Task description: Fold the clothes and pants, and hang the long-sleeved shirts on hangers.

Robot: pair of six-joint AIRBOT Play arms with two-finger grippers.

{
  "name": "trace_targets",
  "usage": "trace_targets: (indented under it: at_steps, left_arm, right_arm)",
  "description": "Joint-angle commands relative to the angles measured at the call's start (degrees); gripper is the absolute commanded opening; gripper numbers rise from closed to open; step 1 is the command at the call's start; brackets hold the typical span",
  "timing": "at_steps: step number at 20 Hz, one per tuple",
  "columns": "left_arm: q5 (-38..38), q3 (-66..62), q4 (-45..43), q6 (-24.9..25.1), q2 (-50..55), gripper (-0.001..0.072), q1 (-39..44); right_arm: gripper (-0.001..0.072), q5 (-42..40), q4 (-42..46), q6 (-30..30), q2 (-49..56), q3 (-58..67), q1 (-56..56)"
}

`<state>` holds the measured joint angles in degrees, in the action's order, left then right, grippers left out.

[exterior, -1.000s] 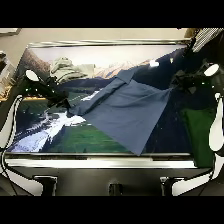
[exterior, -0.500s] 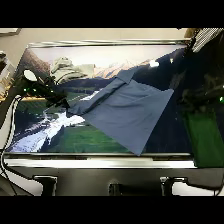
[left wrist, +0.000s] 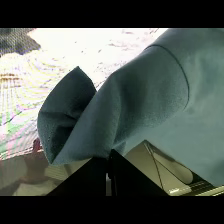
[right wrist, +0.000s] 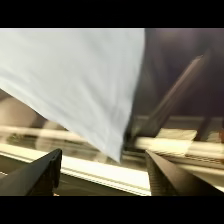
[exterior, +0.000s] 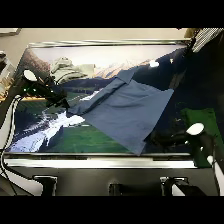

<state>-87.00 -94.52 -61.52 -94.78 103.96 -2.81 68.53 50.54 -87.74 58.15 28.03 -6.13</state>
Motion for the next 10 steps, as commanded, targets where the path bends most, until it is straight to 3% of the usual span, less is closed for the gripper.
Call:
trace_targets:
  at_steps: [1, 8, 10]
  left_arm:
    - [0.02, 0.02, 0.00, 0.00, -0.04, 0.0015, -0.02]
    - [0.02, 0.02, 0.00, 0.04, 0.00, 0.0015, -0.02]
    - [0.02, 0.02, 0.00, 0.04, 0.02, 0.0015, -0.04]
  right_arm:
    - [0.0584, -4.98, -0.96, -4.26, -3.63, -5.90, 7.26]
    - [0.0573, -18.45, 3.15, -17.84, -3.56, -5.90, 21.88]
    - [0.0518, -20.20, 3.58, -19.61, -2.67, -5.90, 23.30]
